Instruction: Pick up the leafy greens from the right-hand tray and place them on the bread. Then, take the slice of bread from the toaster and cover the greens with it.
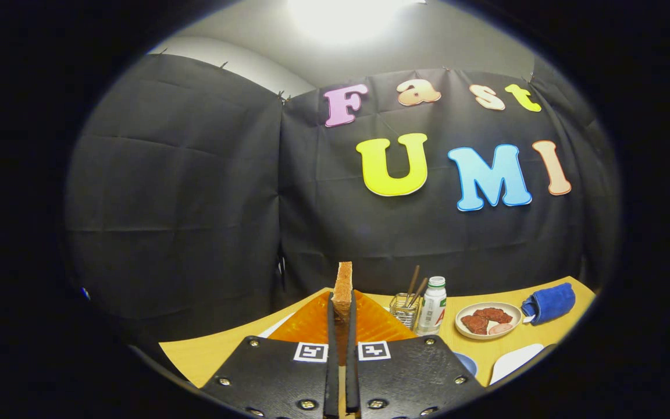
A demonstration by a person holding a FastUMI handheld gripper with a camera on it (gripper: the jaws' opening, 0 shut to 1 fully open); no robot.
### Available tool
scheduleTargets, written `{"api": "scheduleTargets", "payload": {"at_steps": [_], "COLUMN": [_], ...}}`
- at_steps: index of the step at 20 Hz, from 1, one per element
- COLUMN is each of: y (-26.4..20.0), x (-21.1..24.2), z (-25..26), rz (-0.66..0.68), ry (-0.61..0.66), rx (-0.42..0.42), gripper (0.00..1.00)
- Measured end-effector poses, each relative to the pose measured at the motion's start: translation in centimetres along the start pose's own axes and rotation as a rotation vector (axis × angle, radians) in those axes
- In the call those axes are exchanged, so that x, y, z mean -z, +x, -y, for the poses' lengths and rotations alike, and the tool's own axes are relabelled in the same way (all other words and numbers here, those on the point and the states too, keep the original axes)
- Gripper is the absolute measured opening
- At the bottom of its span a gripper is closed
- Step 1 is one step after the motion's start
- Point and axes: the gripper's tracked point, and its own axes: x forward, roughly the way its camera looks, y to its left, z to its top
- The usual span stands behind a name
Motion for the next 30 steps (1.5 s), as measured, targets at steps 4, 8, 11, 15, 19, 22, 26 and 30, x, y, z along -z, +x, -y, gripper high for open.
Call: {"api": "scheduleTargets", "payload": {"at_steps": [4, 8, 11, 15, 19, 22, 26, 30], "y": [-0.4, -0.7, -0.8, -0.9, -1.0, -1.2, -1.1, -1.2], "x": [1.0, 1.7, 2.9, 4.1, 5.1, 6.1, 7.5, 8.3], "z": [2.1, 3.6, 4.4, 5.8, 7.0, 7.7, 8.0, 8.2], "rz": [-0.023, -0.032, -0.050, -0.082, -0.101, -0.104, -0.134, -0.146], "ry": [-0.009, -0.018, -0.005, 0.006, 0.004, 0.023, 0.039, 0.055], "rx": [0.033, 0.054, 0.066, 0.087, 0.104, 0.124, 0.116, 0.116], "gripper": [0.05, 0.05, 0.05, 0.05, 0.05, 0.05, 0.05, 0.05]}}
